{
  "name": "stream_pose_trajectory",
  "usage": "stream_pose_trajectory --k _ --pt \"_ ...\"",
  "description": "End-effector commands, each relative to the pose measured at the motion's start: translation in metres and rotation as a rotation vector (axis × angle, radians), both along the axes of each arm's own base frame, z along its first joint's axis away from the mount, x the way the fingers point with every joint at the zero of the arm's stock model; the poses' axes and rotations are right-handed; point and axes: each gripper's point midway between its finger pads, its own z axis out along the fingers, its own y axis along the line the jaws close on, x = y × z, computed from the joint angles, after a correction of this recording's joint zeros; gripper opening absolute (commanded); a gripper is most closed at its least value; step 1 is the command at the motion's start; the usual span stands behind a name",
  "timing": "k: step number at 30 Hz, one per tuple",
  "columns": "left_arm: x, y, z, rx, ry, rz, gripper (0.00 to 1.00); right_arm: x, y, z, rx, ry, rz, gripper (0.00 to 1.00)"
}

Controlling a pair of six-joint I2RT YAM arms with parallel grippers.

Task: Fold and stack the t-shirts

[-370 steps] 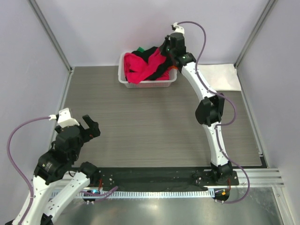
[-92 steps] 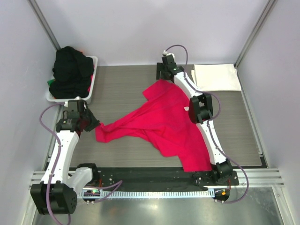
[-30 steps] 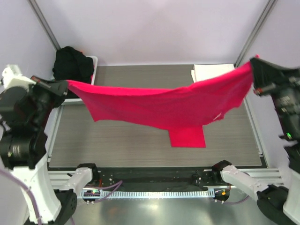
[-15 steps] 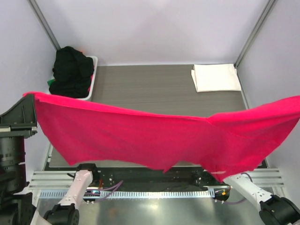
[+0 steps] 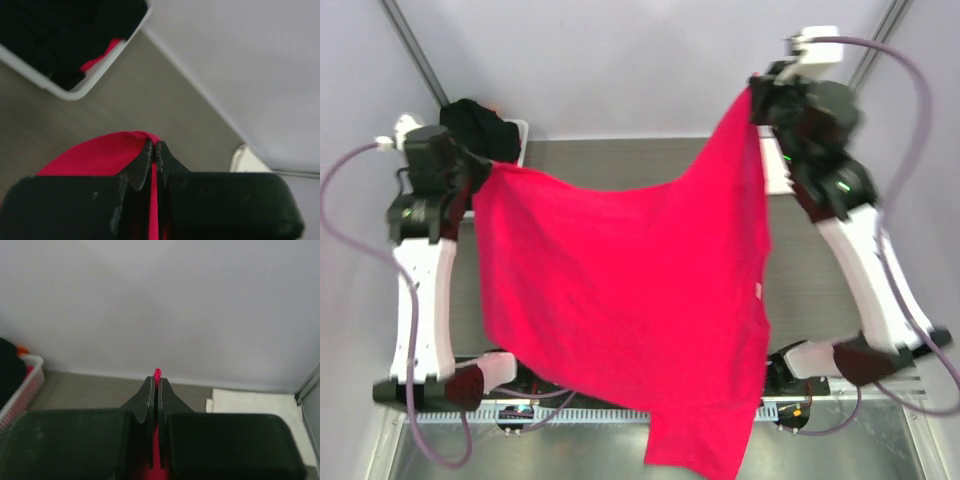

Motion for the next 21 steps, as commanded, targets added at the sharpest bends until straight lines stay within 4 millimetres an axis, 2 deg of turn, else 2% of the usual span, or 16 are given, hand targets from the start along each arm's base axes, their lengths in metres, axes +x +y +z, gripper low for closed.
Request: stream_pose_trajectory --k 1,2,3,4,6,7,8,9,10,11,12,15,17,18,20,21 --pt "0.031 0.016 -0.059 0.016 0.101 0.052 0.00 0.075 0.005 -0.052 -0.040 0.066 -0.075 0.01" --pt "0.043 0.018 -0.095 0.020 0.177 0.047 0.00 0.095 -0.007 -0.061 -0.015 0.070 -0.106 0.01" --pt "0.050 0.024 -0.116 0.021 0.217 0.057 0.00 0.128 0.000 -0.103 -0.008 0.148 -0.097 0.01" --pt "0.061 0.027 -0.127 0.025 0.219 0.059 0.00 0.145 -0.002 -0.115 0.012 0.153 -0.108 0.01" --pt "0.076 0.037 -0.181 0.008 0.344 0.062 0.00 0.178 -0.013 -0.146 0.034 0.205 -0.152 0.01" --pt "0.083 0.040 -0.194 0.000 0.372 0.064 0.01 0.207 -0.011 -0.191 0.039 0.289 -0.169 0.01" --pt "0.094 0.037 -0.228 -0.027 0.456 0.032 0.06 0.219 -0.011 -0.208 0.036 0.321 -0.182 0.04" --pt "0.104 0.037 -0.230 -0.023 0.465 0.005 0.20 0.231 -0.007 -0.200 0.042 0.312 -0.169 0.59" --pt "0.104 0.033 -0.243 -0.038 0.526 -0.027 0.31 0.248 0.001 -0.258 0.009 0.454 -0.162 0.84" --pt "0.107 0.031 -0.249 -0.043 0.554 -0.046 0.48 0.253 0.004 -0.269 0.008 0.499 -0.166 0.95" --pt "0.111 0.026 -0.252 -0.050 0.565 -0.082 0.71 0.259 0.009 -0.251 0.025 0.486 -0.161 0.98" --pt "0.106 0.026 -0.243 -0.017 0.547 -0.102 0.91 0.245 0.009 -0.281 -0.007 0.578 -0.203 1.00" --pt "0.097 0.025 -0.241 -0.001 0.545 -0.111 0.93 0.227 0.009 -0.261 0.024 0.537 -0.207 1.00" --pt "0.089 0.024 -0.231 0.007 0.526 -0.113 0.93 0.216 0.008 -0.285 0.014 0.590 -0.207 1.00" --pt "0.074 0.025 -0.233 0.018 0.536 -0.107 0.93 0.191 0.013 -0.296 0.052 0.619 -0.163 1.00" --pt "0.066 0.026 -0.221 0.029 0.508 -0.096 0.93 0.183 0.014 -0.299 0.072 0.627 -0.151 1.00"
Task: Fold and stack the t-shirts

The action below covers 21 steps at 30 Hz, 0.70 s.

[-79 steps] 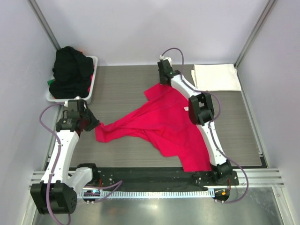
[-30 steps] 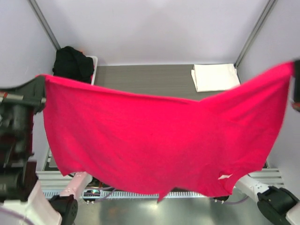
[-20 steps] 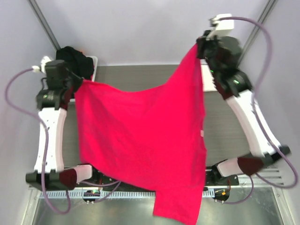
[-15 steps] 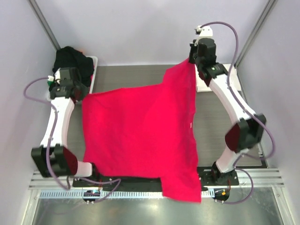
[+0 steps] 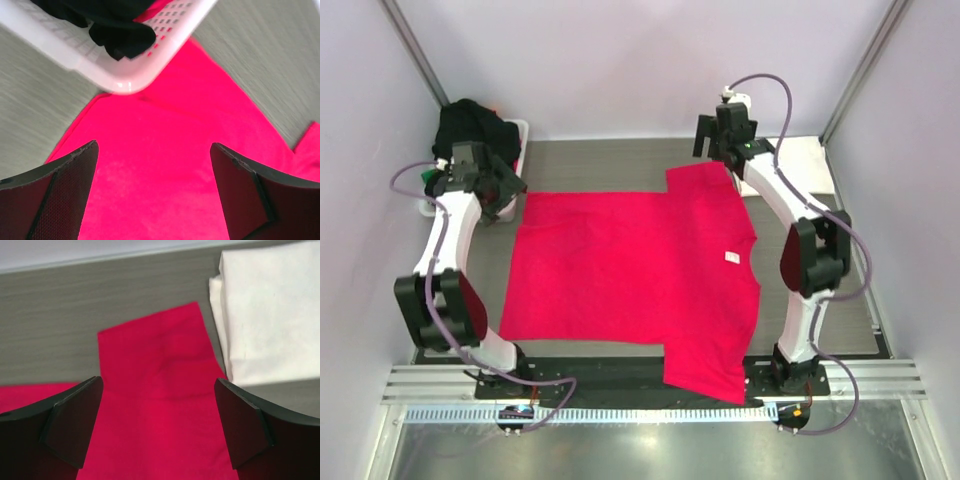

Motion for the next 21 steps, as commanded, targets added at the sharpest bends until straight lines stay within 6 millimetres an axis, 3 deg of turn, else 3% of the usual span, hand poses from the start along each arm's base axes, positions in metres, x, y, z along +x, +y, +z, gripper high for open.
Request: stream_pose_trajectory --k 1,2,3,5,6,7,8,12,14,16,20,21 --pt "-0.023 -0.002 0.040 0.037 -0.107 -0.028 0.93 -0.040 0.006 0.051 0.129 -0.098 -0.004 1.00" --pt "-0.033 -0.003 0.030 0.032 -0.083 -0.029 0.93 -0.053 0.009 0.025 0.143 -0.038 0.011 1.00" --pt "-0.039 -0.005 0.028 0.028 -0.083 -0.039 0.91 -0.062 0.011 0.028 0.183 -0.036 0.012 1.00" --pt "-0.052 -0.009 0.029 0.026 -0.091 -0.056 0.91 -0.076 0.013 0.011 0.208 0.013 0.014 1.00" --pt "-0.063 -0.017 0.015 -0.001 -0.061 -0.082 0.90 -0.089 0.018 -0.010 0.226 0.068 0.033 1.00" --pt "-0.068 -0.020 0.011 -0.012 -0.056 -0.094 0.90 -0.096 0.019 -0.016 0.240 0.092 0.034 1.00" --pt "-0.074 -0.021 0.009 -0.013 -0.059 -0.094 0.90 -0.106 0.017 -0.034 0.236 0.138 0.023 1.00" --pt "-0.095 -0.028 -0.033 -0.050 0.021 -0.092 0.89 -0.126 0.014 -0.073 0.233 0.258 -0.002 1.00" --pt "-0.093 -0.030 -0.042 -0.064 0.025 -0.088 0.88 -0.130 0.016 -0.096 0.224 0.327 0.000 1.00" --pt "-0.089 -0.034 -0.056 -0.089 0.048 -0.082 0.88 -0.128 0.018 -0.104 0.213 0.359 0.010 1.00" --pt "-0.061 -0.047 -0.063 -0.080 0.066 -0.107 0.86 -0.106 0.018 -0.118 0.167 0.383 0.008 1.00" --pt "-0.054 -0.050 -0.073 -0.079 0.092 -0.109 0.86 -0.102 0.019 -0.121 0.156 0.392 0.009 1.00"
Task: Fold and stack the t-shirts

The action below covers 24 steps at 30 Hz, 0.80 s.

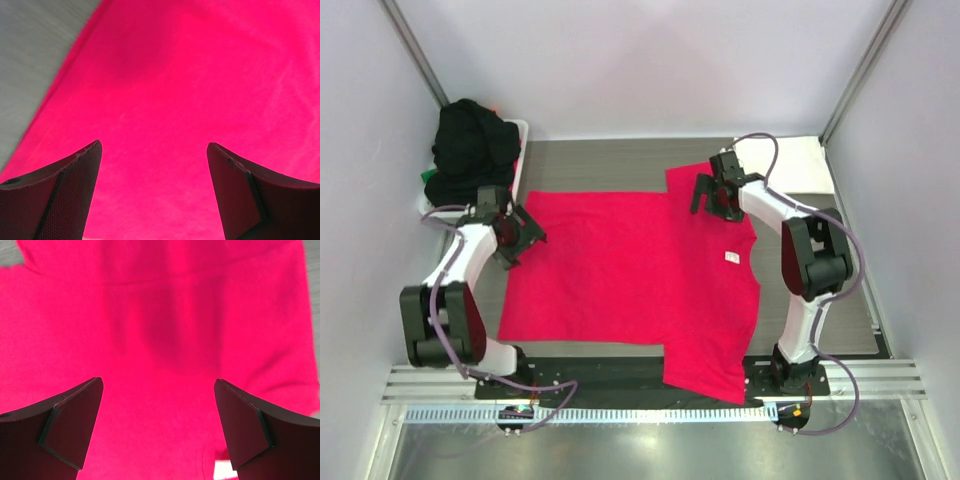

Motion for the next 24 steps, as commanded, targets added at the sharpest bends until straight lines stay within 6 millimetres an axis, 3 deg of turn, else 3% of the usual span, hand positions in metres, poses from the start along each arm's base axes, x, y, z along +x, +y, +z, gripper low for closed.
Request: stream_pose_trajectory --k 1,5,6,7,8,9,10,11,12,14,15,16,17,18,19,20,23,24 --pt "0.053 -0.016 0.019 -0.006 -0.111 -0.029 0.86 0.026 0.003 0.017 -0.016 -0.043 0.010 1.00" --pt "0.090 -0.021 0.013 0.007 -0.098 -0.039 0.85 0.049 0.002 0.007 -0.051 -0.024 0.013 1.00" --pt "0.096 -0.020 0.010 0.013 -0.093 -0.036 0.85 0.050 0.001 -0.005 -0.064 0.003 0.015 1.00" --pt "0.101 -0.020 -0.007 0.011 -0.049 -0.036 0.84 0.053 -0.001 -0.010 -0.072 0.011 0.010 1.00" --pt "0.116 -0.020 -0.001 0.012 -0.072 -0.036 0.84 0.062 -0.002 -0.006 -0.071 -0.004 0.001 1.00" --pt "0.121 -0.020 -0.005 0.013 -0.063 -0.035 0.84 0.063 -0.004 -0.020 -0.080 0.028 -0.003 1.00" --pt "0.125 -0.020 -0.022 0.009 -0.025 -0.034 0.83 0.067 -0.004 -0.023 -0.080 0.033 -0.008 1.00" --pt "0.129 -0.020 -0.027 0.008 -0.017 -0.031 0.83 0.076 -0.004 -0.018 -0.071 0.015 -0.013 1.00" --pt "0.137 -0.033 -0.028 0.007 -0.021 -0.056 0.83 0.078 -0.005 -0.033 -0.081 0.040 -0.017 1.00" --pt "0.140 -0.034 -0.049 0.000 0.023 -0.047 0.82 0.092 -0.004 -0.033 -0.074 0.025 -0.022 1.00" --pt "0.146 -0.035 -0.049 -0.001 0.017 -0.045 0.82 0.096 -0.005 -0.035 -0.076 0.029 -0.024 1.00" --pt "0.147 -0.035 -0.054 -0.003 0.025 -0.043 0.81 0.098 -0.005 -0.050 -0.082 0.053 -0.023 1.00" --pt "0.149 -0.036 -0.064 -0.005 0.042 -0.039 0.81 0.109 -0.003 -0.043 -0.073 0.026 -0.024 1.00" --pt "0.156 -0.037 -0.062 -0.006 0.030 -0.040 0.81 0.112 -0.003 -0.044 -0.075 0.027 -0.027 1.00" --pt "0.161 -0.037 -0.063 -0.006 0.027 -0.039 0.81 0.115 -0.003 -0.058 -0.078 0.045 -0.025 1.00" --pt "0.163 -0.037 -0.072 -0.006 0.043 -0.039 0.81 0.127 0.000 -0.049 -0.068 0.012 -0.023 1.00" --pt "0.183 -0.037 -0.069 -0.008 0.017 -0.035 0.81 0.146 0.001 -0.054 -0.058 -0.011 -0.033 1.00" --pt "0.187 -0.038 -0.079 -0.010 0.031 -0.032 0.81 0.149 -0.001 -0.054 -0.054 -0.016 -0.041 1.00"
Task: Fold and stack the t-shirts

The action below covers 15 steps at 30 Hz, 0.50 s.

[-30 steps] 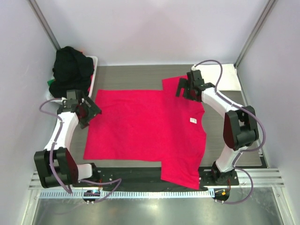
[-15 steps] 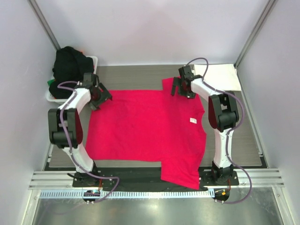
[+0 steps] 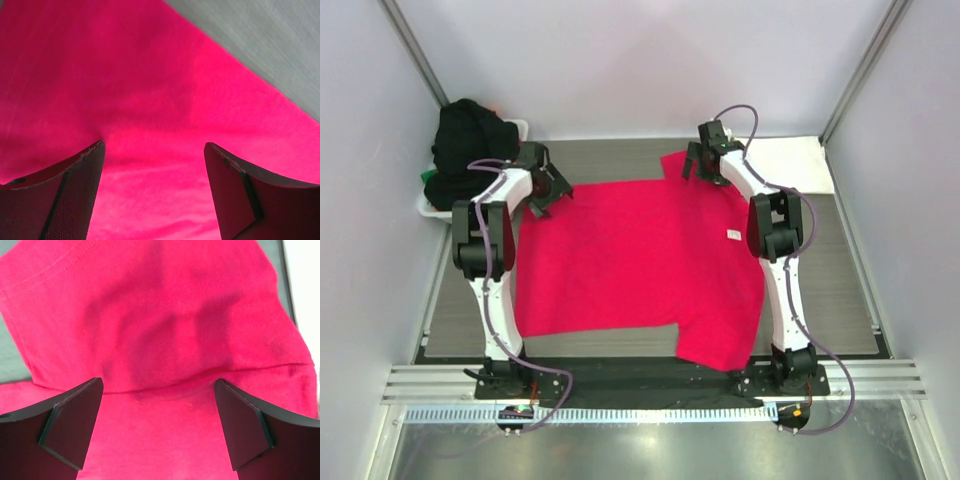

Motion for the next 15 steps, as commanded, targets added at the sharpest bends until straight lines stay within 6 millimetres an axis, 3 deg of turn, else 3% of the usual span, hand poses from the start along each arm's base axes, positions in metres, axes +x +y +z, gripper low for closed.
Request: stream_pose_trajectory --k 1,4,5,7,8,10,11,12,13,15 --pt "0.020 0.010 -0.023 0.003 0.023 0.029 0.81 0.013 -0.004 -0.017 0.021 0.014 -0.015 1.00" --pt "0.030 0.011 -0.036 0.008 0.052 0.024 0.81 0.020 -0.004 -0.022 0.041 0.007 -0.036 1.00" --pt "0.045 0.010 -0.025 0.008 0.014 0.022 0.81 0.024 -0.003 -0.017 0.053 -0.006 -0.038 1.00" --pt "0.052 0.010 -0.033 0.011 0.027 0.017 0.81 0.028 -0.002 -0.018 0.064 -0.015 -0.047 1.00" --pt "0.066 0.010 -0.021 0.010 -0.009 0.018 0.81 0.029 -0.001 -0.017 0.072 -0.018 -0.048 1.00" --pt "0.073 0.008 -0.027 0.005 0.000 0.008 0.81 0.032 0.003 -0.016 0.088 -0.031 -0.045 1.00" --pt "0.089 0.007 -0.011 0.001 -0.046 0.007 0.81 0.037 0.004 -0.013 0.102 -0.051 -0.041 1.00" --pt "0.093 0.006 -0.009 0.000 -0.049 0.006 0.81 0.039 0.010 -0.013 0.114 -0.057 -0.013 1.00" --pt "0.090 0.005 -0.008 -0.007 -0.028 0.002 0.81 0.048 0.011 -0.001 0.120 -0.093 -0.001 1.00" --pt "0.096 0.002 0.008 -0.009 -0.055 -0.006 0.81 0.054 0.015 0.011 0.130 -0.124 0.019 1.00"
